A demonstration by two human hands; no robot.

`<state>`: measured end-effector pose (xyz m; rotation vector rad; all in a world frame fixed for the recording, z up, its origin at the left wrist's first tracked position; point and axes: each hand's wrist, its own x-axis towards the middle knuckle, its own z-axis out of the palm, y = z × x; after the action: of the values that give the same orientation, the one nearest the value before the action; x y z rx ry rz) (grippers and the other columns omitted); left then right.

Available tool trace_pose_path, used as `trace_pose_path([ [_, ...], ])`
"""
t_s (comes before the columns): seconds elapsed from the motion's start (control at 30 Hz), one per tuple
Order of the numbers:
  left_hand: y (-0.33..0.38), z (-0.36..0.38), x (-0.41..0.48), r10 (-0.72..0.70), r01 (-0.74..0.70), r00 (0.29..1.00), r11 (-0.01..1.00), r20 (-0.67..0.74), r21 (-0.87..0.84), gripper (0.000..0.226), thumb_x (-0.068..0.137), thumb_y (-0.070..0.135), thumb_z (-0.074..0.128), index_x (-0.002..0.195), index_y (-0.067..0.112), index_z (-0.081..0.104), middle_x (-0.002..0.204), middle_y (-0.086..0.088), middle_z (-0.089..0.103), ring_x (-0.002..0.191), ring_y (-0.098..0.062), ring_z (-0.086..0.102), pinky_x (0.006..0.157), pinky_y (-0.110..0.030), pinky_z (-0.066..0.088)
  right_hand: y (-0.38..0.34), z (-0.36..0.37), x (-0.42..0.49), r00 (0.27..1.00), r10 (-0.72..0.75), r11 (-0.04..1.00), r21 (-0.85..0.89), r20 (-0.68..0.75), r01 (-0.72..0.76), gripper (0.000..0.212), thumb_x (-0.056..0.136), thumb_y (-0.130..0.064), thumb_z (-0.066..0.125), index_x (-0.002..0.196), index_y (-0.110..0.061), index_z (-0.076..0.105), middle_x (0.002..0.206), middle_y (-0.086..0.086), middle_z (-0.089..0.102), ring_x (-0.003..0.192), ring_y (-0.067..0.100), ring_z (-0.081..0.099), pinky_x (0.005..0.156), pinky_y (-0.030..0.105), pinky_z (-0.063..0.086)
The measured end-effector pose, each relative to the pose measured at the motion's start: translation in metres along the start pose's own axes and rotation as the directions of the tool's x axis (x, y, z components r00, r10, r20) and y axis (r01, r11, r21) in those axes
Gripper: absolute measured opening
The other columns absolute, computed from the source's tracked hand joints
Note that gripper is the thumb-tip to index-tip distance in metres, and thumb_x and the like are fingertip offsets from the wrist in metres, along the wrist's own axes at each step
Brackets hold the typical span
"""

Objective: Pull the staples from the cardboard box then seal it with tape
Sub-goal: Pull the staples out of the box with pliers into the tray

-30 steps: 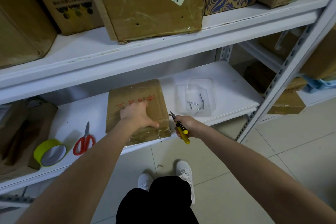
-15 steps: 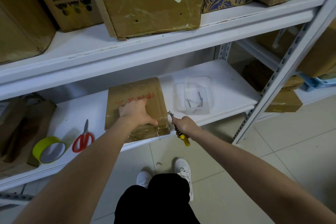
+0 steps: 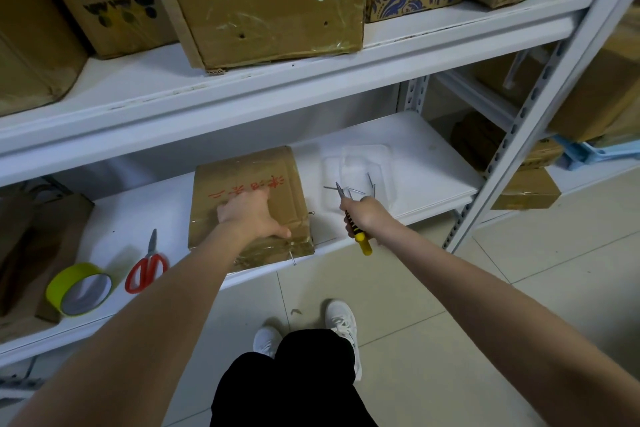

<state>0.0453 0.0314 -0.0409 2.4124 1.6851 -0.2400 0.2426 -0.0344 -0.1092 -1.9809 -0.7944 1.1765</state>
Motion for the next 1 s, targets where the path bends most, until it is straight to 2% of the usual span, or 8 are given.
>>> trace_pose_path([
  [0.17, -0.003, 0.006, 0.001, 0.010, -0.010, 1.000, 1.000, -0.021, -0.016, 0.082, 0.060, 0.062, 0.077, 0.128, 0.027, 0.047, 0.124, 0.002, 0.059, 0.113, -0.024, 0.055, 0.094, -0.042, 0.047, -0.011, -0.030, -0.014, 0.987, -0.053, 0.978, -0.210, -0.151, 0.020, 0.035, 0.092, -0.038, 0.045, 0.075, -0.007, 0.051, 0.071, 0.007, 0.054, 0.072, 0.027, 0.051, 0.070, 0.031, 0.038],
  [0.37, -0.003, 0.008, 0.006, 0.007, -0.007, 1.000, 1.000, -0.031, -0.014, 0.083, 0.058, 0.063, 0.078, 0.127, 0.027, 0.048, 0.123, 0.002, 0.059, 0.113, -0.024, 0.055, 0.093, -0.043, 0.048, -0.001, -0.040, 0.001, 0.983, -0.036, 0.899, -0.435, -0.178, -0.046, 0.032, 0.089, -0.035, 0.044, 0.066, -0.013, 0.043, 0.068, 0.004, 0.051, 0.077, 0.028, 0.052, 0.058, 0.028, 0.035],
  [0.5, -0.004, 0.011, 0.007, 0.004, -0.004, 0.999, 1.000, -0.039, -0.018, 0.086, 0.056, 0.065, 0.078, 0.127, 0.027, 0.048, 0.123, 0.001, 0.058, 0.115, -0.026, 0.053, 0.095, -0.045, 0.047, -0.003, -0.032, 0.004, 0.983, -0.040, 0.882, -0.468, -0.179, -0.050, 0.031, 0.091, -0.037, 0.043, 0.083, -0.008, 0.052, 0.069, 0.003, 0.050, 0.079, 0.028, 0.052, 0.066, 0.029, 0.038],
  [0.67, -0.006, 0.014, 0.007, -0.008, 0.006, 0.999, 0.999, -0.037, -0.041, 0.087, 0.056, 0.065, 0.077, 0.129, 0.028, 0.047, 0.128, -0.001, 0.056, 0.121, -0.029, 0.049, 0.096, -0.047, 0.046, -0.006, -0.026, -0.004, 0.984, -0.074, 0.909, -0.417, -0.164, -0.001, 0.036, 0.093, -0.039, 0.043, 0.082, -0.006, 0.052, 0.077, 0.006, 0.054, 0.078, 0.028, 0.051, 0.066, 0.029, 0.036],
  [0.77, -0.006, 0.015, 0.003, -0.008, 0.005, 0.999, 0.999, -0.047, -0.051, 0.088, 0.059, 0.064, 0.077, 0.133, 0.028, 0.044, 0.135, -0.002, 0.051, 0.127, -0.030, 0.043, 0.101, -0.049, 0.042, -0.011, -0.015, -0.012, 0.997, -0.061, 0.963, -0.266, -0.044, 0.047, 0.036, 0.089, -0.039, 0.047, 0.071, -0.008, 0.049, 0.072, 0.007, 0.055, 0.071, 0.026, 0.053, 0.062, 0.030, 0.041],
  [0.83, -0.010, 0.012, 0.000, 0.011, -0.013, 0.998, 0.999, -0.055, -0.036, 0.089, 0.063, 0.065, 0.073, 0.137, 0.030, 0.040, 0.142, -0.002, 0.045, 0.132, -0.030, 0.038, 0.105, -0.052, 0.038, -0.011, -0.008, -0.015, 0.998, -0.006, 0.998, -0.064, 0.066, 0.011, 0.032, 0.083, -0.037, 0.051, 0.076, -0.006, 0.052, 0.077, 0.012, 0.057, 0.068, 0.028, 0.055, 0.068, 0.035, 0.050],
  [0.9, -0.018, 0.008, -0.005, 0.015, -0.019, 0.995, 0.999, -0.096, -0.039, 0.087, 0.067, 0.067, 0.069, 0.140, 0.031, 0.038, 0.146, -0.002, 0.039, 0.135, -0.030, 0.035, 0.107, -0.053, 0.035, -0.012, -0.002, -0.023, 0.980, 0.043, 0.995, 0.085, 0.194, -0.060, 0.023, 0.087, -0.025, 0.052, 0.082, -0.002, 0.051, 0.075, 0.012, 0.054, 0.059, 0.026, 0.052, 0.060, 0.033, 0.048],
  [1.0, -0.036, 0.004, -0.016, -0.077, 0.052, 0.978, 0.990, -0.192, -0.132, 0.076, 0.077, 0.063, 0.063, 0.140, 0.029, 0.039, 0.145, -0.006, 0.041, 0.132, -0.031, 0.037, 0.105, -0.050, 0.039, -0.011, 0.007, -0.034, 0.966, 0.044, 0.993, 0.098, 0.256, -0.071, 0.019, 0.089, -0.020, 0.052, 0.083, -0.002, 0.050, 0.074, 0.011, 0.053, 0.055, 0.024, 0.049, 0.055, 0.030, 0.045],
])
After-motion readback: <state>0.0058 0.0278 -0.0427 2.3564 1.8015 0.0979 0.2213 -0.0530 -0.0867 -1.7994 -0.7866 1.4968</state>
